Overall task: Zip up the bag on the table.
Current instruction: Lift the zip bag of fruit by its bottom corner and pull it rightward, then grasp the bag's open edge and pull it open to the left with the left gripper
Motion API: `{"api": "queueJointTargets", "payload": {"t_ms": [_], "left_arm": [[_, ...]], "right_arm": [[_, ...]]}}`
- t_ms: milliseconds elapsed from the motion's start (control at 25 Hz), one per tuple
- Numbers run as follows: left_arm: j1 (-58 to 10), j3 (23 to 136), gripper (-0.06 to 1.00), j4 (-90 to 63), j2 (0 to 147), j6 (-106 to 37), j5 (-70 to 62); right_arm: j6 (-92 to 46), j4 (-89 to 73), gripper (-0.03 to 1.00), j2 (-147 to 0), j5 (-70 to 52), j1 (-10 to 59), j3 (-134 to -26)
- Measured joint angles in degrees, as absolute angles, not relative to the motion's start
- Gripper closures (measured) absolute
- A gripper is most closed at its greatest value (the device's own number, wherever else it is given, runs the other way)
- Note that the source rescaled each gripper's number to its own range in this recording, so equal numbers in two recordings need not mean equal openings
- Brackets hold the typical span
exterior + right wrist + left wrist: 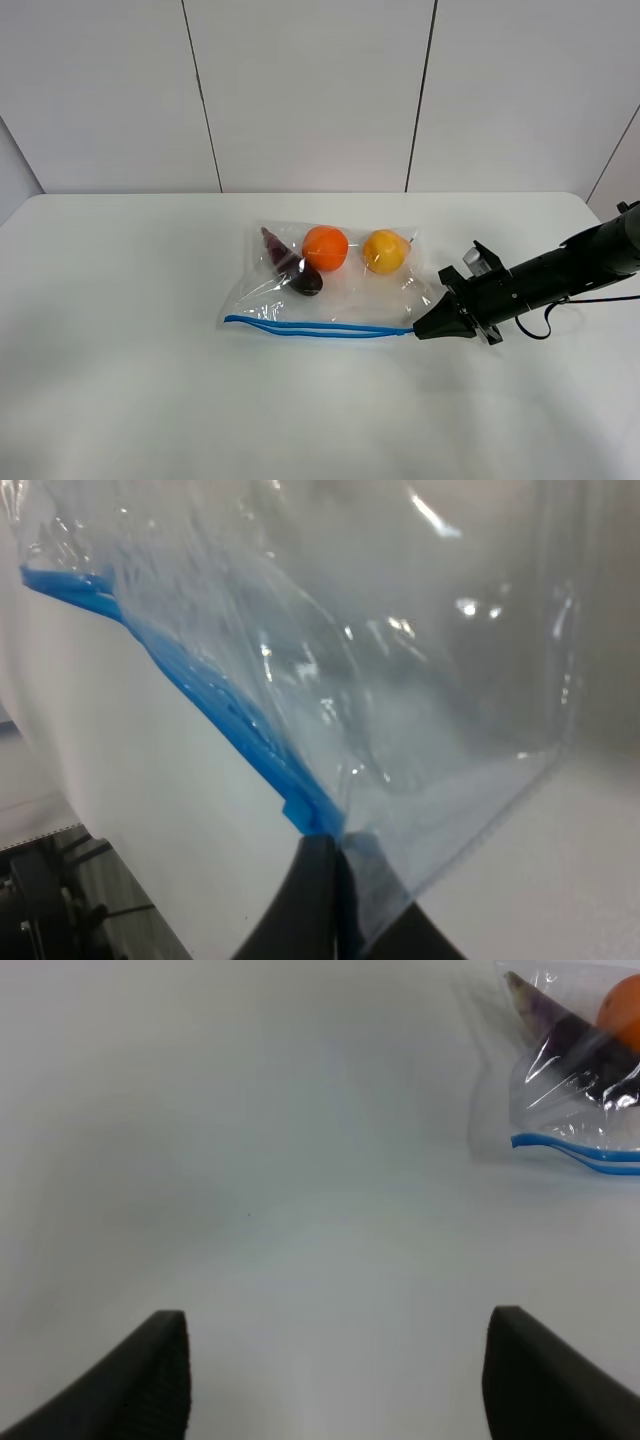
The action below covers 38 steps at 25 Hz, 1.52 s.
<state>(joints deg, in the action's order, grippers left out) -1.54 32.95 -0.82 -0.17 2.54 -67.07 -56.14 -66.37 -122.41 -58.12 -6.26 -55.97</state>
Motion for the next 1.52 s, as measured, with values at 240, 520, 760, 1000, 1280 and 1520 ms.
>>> {"api": "queueJointTargets", "payload": {"t_ms": [240,520,760,1000,1280,1520], "left_arm": [[-1.54,32.95,0.14,-0.82,-0.17,2.54,-67.07],[-1.54,32.95,0.14,-0.82,-0.17,2.54,-67.07],[-1.54,32.95,0.14,-0.82,-0.17,2.54,-67.07],[-1.54,32.95,0.14,-0.82,-0.17,2.54,-67.07],[-1.54,32.95,0.14,-0.82,-0.17,2.54,-67.07],[-1.54,32.95,0.14,-0.82,-0.17,2.54,-67.07]], "right_arm": [[-56.14,-65.92,0.97,-122.46,-59.28,-6.26,-56.56],[-54.18,-65.25,0.97,-122.46,-64.35,-6.26,-60.61],[-50.05,-65.65,0.97,-122.38,-68.57,-6.26,-64.02],[-45.71,-65.2,0.97,-118.94,-68.71,-6.26,-64.97],[-44.49,-63.84,0.97,-115.08,-68.8,-6.26,-65.04],[-44.49,-63.41,0.97,-115.01,-68.89,-6.26,-65.04]]}}
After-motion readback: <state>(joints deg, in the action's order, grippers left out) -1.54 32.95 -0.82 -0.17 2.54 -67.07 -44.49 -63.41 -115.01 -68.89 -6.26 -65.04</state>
